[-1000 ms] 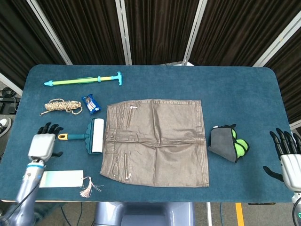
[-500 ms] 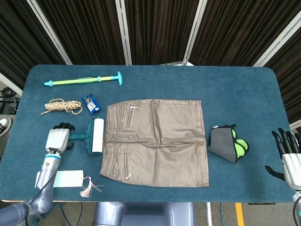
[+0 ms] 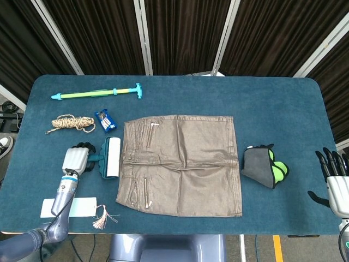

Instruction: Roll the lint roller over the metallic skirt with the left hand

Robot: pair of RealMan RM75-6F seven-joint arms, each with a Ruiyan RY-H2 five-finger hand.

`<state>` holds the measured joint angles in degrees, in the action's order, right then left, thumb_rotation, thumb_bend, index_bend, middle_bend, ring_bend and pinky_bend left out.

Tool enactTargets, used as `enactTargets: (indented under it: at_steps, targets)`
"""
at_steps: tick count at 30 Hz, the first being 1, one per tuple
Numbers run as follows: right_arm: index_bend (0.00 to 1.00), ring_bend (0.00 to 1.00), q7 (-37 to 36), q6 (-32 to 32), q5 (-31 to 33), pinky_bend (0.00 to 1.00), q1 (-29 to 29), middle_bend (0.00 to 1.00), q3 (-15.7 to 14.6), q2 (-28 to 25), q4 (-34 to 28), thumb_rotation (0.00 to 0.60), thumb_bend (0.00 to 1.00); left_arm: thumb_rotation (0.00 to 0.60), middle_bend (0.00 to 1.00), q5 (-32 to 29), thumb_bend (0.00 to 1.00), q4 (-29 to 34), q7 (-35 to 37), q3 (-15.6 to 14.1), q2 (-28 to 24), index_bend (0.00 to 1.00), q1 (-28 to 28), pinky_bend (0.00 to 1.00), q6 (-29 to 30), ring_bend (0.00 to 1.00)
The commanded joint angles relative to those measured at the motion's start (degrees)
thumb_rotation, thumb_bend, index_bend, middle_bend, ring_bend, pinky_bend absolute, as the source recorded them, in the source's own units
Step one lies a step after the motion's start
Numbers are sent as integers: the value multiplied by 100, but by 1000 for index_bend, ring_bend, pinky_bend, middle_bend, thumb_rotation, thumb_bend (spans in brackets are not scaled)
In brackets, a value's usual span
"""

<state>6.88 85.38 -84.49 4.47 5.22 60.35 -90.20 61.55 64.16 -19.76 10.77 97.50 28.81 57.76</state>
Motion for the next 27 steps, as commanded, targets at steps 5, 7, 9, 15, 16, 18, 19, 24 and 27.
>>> enactTargets:
  at_steps: [5, 7, 9, 15, 16, 18, 19, 24, 27]
  targets:
    - [0, 0, 54, -92, 75, 0, 31, 0, 3, 31, 30, 600, 0, 600, 266, 46, 401, 98, 2, 3, 56, 381, 51, 363, 57, 237]
    - [0, 0, 66, -133, 118, 0, 39, 0, 5, 36, 32, 600, 0, 600, 297, 19, 436, 163, 10, 2, 54, 413, 49, 398, 40, 274]
    - [0, 0, 93, -174, 167, 0, 50, 0, 13, 41, 37, 600, 0, 600, 354, 43, 473, 204, 12, -4, 53, 467, 51, 436, 76, 325]
    - [0, 0, 132, -191, 196, 0, 61, 0, 17, 56, 37, 600, 0, 600, 526, 41, 654, 148, -108, -1, 95, 661, 48, 530, 223, 478]
    - [0, 0, 134, -193, 202, 0, 61, 0, 18, 57, 40, 600, 0, 600, 540, 45, 678, 144, -118, -2, 92, 683, 46, 537, 244, 489]
    - [0, 0, 138, -209, 221, 0, 65, 0, 19, 63, 49, 600, 0, 600, 548, 79, 693, 123, -127, -15, 74, 701, 40, 542, 287, 496]
    - [0, 0, 141, -215, 225, 0, 67, 0, 19, 65, 51, 600, 0, 600, 550, 84, 696, 120, -131, -18, 63, 708, 38, 543, 294, 497]
    - [0, 0, 180, -225, 220, 0, 75, 0, 8, 75, 45, 600, 0, 600, 562, 157, 767, 212, -117, -50, -75, 736, 43, 551, 288, 509]
    - [0, 0, 206, -228, 235, 0, 76, 0, 9, 82, 42, 600, 0, 600, 566, 259, 838, 391, -160, -85, -226, 747, 37, 556, 355, 513]
